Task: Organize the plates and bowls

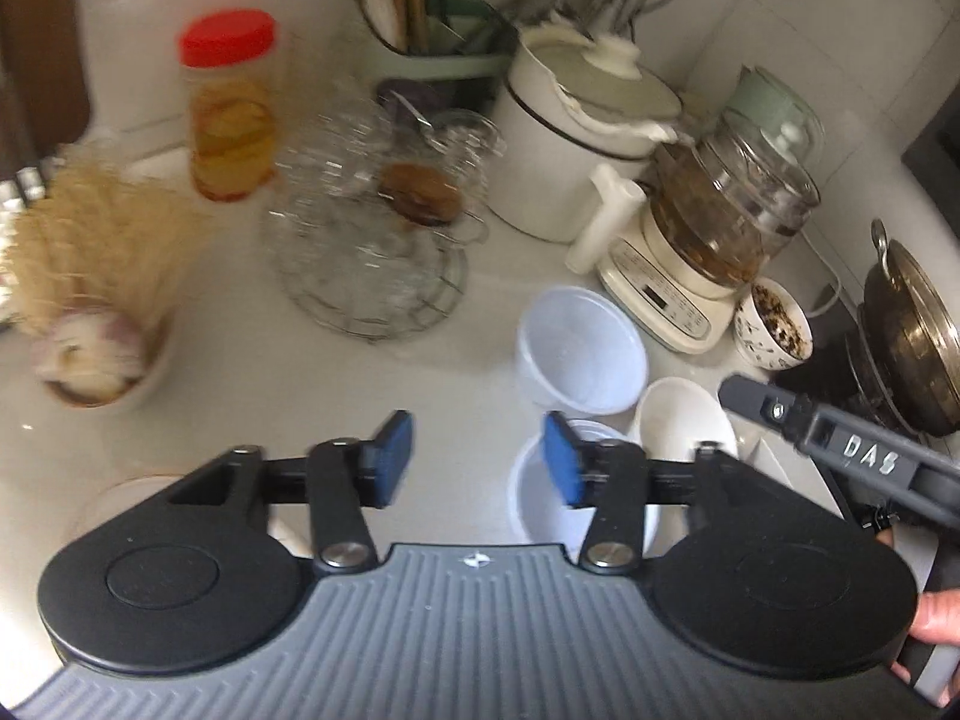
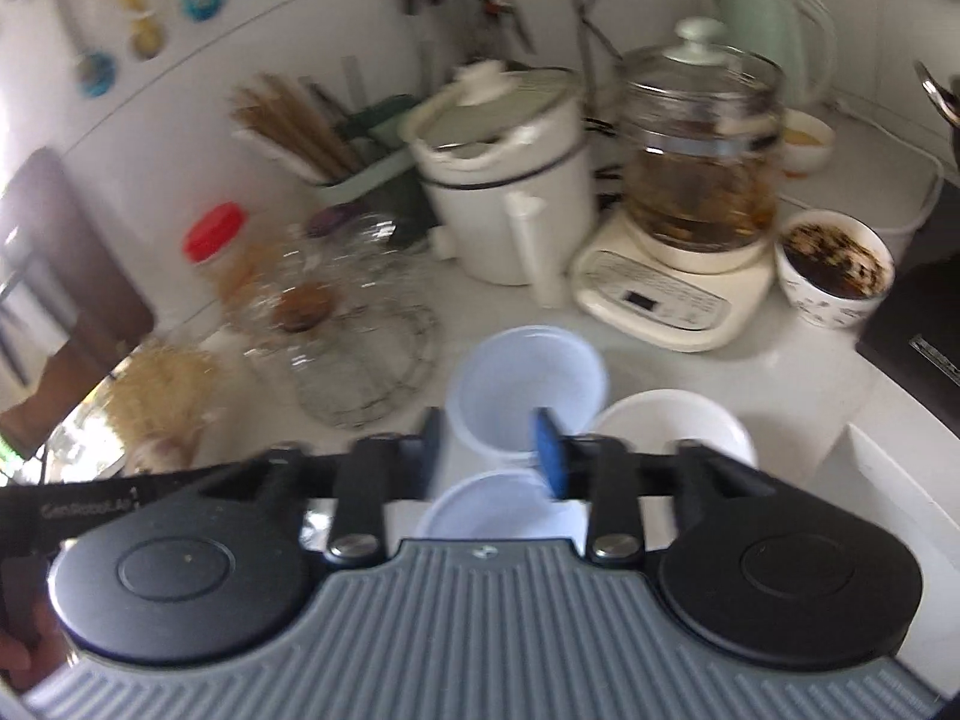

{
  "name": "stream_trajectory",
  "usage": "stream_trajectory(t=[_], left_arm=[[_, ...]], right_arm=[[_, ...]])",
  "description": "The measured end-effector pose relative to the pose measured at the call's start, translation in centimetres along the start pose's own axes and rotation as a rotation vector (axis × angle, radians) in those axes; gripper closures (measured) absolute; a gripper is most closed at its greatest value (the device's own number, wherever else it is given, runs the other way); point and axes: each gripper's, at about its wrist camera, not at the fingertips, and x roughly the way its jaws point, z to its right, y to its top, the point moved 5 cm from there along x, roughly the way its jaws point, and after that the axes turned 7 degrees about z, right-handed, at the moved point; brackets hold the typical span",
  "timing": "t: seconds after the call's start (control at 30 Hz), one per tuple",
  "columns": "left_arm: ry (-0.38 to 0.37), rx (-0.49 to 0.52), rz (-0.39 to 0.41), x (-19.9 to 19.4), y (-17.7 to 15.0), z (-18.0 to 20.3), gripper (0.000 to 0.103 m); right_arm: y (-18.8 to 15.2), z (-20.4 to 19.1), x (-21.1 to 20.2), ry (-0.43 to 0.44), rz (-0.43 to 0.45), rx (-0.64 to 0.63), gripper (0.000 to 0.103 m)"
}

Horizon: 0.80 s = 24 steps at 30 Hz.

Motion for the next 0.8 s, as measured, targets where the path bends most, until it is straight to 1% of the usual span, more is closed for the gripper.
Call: stream_trajectory(t=[0.13,0.17,0.2,0.27,0.4,0.53,0.67,0.7,0.8], left_arm=[[-0.017,-0.026,-0.032,3.3,0.3,1.6,0.042],[-0.009,-0.025,-0.032,4.1,0.4,1.9,0.042],[-0.002,-0.022,-0.029,4.8,0.6,2.2,0.042],[0.010,-0.037,-0.031,6.2,1.0,2.4,0.042],[0.006,-0.077,-0.041,8.9,1.7,2.7,0.042],[-0.004,-0.088,-0.070,11.6,2.0,3.0,0.043],[-0.013,-0.087,-0.108,14.1,2.0,3.4,0.044],[-0.015,-0.088,-0.117,14.5,2.1,3.4,0.047],[-0.017,-0.092,-0.148,15.9,2.0,3.5,0.053]], right_arm=[[0.8,2.9,2.1,-0.013,-0.045,0.023,0.045],[1.0,3.5,2.6,-0.019,-0.048,0.028,0.042],[1.2,4.1,3.1,-0.017,-0.053,0.034,0.036],[1.5,5.2,4.3,-0.002,-0.066,0.050,0.030],[2.0,6.9,7.1,0.035,-0.095,0.075,0.030],[1.8,7.4,10.1,0.104,-0.143,0.090,0.031],[1.2,7.4,12.3,0.128,-0.188,0.092,0.045],[1.0,7.3,12.7,0.128,-0.195,0.084,0.050],[0.6,7.1,13.7,0.128,-0.215,0.073,0.059]])
